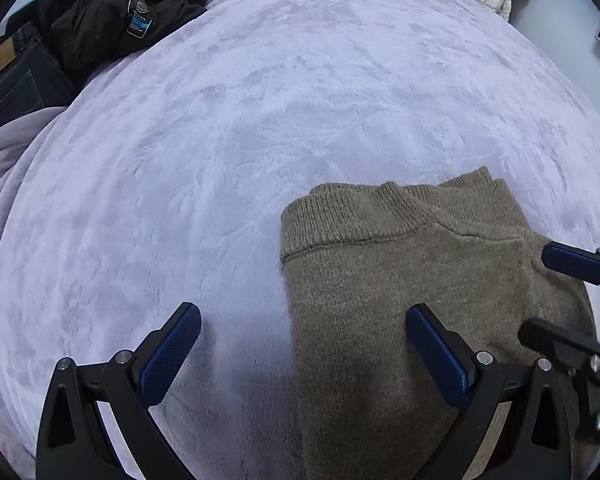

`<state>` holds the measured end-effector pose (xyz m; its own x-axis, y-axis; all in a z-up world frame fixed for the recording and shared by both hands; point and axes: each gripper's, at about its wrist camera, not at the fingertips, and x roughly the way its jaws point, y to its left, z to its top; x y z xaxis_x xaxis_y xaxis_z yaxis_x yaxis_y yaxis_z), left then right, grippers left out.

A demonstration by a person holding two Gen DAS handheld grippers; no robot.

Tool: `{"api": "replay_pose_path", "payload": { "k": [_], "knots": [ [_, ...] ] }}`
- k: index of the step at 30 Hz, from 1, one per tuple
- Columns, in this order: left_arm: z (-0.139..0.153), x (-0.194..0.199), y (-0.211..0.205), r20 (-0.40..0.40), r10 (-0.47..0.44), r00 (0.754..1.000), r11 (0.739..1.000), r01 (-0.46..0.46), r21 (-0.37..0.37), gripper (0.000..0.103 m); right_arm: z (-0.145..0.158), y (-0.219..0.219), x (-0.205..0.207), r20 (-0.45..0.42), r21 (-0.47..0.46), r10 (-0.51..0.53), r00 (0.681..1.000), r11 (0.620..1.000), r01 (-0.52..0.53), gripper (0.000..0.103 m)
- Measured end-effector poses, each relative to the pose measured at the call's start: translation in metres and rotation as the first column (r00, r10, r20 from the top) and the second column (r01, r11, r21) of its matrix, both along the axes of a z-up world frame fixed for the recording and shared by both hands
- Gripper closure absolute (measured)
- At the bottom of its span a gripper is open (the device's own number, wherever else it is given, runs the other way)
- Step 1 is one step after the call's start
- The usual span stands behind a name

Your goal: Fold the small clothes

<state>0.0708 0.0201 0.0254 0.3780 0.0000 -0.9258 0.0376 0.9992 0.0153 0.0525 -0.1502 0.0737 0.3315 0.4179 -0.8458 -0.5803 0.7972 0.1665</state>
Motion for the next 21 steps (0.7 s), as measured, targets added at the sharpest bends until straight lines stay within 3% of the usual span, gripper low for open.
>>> {"api": "replay_pose_path", "payload": {
  "k": [3,7,16,21],
  "knots": [
    [-0.010,0.009,0.002,-0.030,-0.002,1.000,1.000,0.002,0.000,0.000,0.003,0.022,-0.013,0.073,-0.124,0.094,0.993,0.989,-0.085,0.036],
    [-0.018,0.005,0.004,-0.045,-0.013,0.999,1.000,0.014,0.005,0.000,-0.029,0.047,-0.020,0.045,-0.283,0.188,0.981,0.944,-0.168,0.029],
    [-0.001,-0.038,0.008,-0.003,-0.055,0.998,0.997,0.055,0.054,0.000,-0.011,-0.006,-0.061,0.077,-0.244,0.158,0.984,0.960,-0.135,0.028],
    [0.037,-0.078,0.010,0.075,-0.051,0.996,0.998,0.048,0.036,0.000,0.017,-0.018,-0.095,0.142,-0.285,0.111,0.984,0.956,-0.067,0.028]
  ]
}}
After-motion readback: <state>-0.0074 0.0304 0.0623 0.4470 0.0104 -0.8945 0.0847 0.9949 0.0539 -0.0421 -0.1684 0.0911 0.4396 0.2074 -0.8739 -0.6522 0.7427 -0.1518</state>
